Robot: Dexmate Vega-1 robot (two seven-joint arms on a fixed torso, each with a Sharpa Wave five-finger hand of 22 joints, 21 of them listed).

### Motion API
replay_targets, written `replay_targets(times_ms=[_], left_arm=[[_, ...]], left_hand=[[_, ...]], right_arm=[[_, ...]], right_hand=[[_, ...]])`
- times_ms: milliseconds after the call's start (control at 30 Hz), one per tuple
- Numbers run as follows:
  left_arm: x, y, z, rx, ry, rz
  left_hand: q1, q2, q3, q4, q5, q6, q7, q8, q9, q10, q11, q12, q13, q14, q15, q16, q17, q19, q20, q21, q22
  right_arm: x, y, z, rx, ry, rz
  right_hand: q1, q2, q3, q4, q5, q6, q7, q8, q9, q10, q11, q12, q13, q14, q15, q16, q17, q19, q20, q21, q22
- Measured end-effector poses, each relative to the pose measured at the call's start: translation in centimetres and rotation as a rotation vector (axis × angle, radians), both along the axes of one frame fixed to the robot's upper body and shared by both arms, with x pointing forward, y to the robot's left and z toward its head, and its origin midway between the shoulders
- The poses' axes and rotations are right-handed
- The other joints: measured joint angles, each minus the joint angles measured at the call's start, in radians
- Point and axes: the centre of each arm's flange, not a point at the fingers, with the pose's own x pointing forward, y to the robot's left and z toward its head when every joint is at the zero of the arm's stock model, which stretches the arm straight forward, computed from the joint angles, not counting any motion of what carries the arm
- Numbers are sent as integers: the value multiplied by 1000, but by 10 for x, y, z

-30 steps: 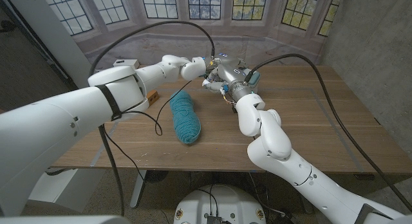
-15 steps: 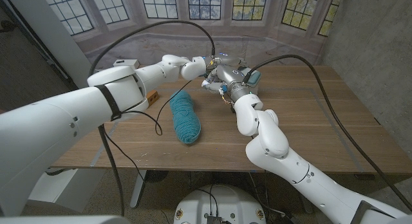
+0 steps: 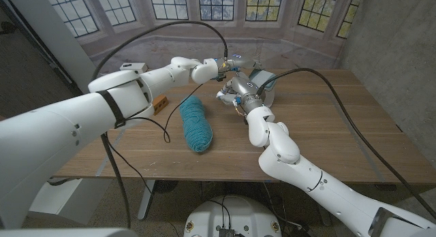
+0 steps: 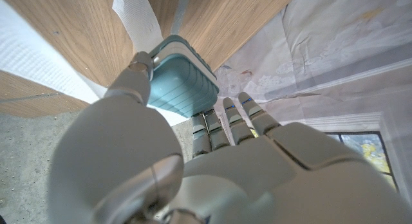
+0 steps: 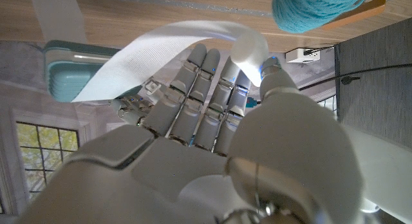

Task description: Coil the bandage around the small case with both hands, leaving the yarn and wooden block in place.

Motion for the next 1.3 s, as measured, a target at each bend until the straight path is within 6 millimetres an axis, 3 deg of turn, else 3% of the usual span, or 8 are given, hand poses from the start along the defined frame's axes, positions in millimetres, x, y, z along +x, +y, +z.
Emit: replay_targets(times_ms=[1300], left_arm=[[-2, -5, 17, -8, -32, -3]], left_hand=[[-7, 1, 0, 0, 0, 0, 0, 0, 0, 0, 0, 0, 0, 0, 0, 0, 0, 0, 0, 0, 0]], right_arm=[[29, 1, -29, -3, 137, -1]], right_hand=[[12, -4, 0, 0, 0, 3, -4, 0, 0, 0, 0, 0, 5, 2, 2, -19, 2, 5, -5, 0, 0]])
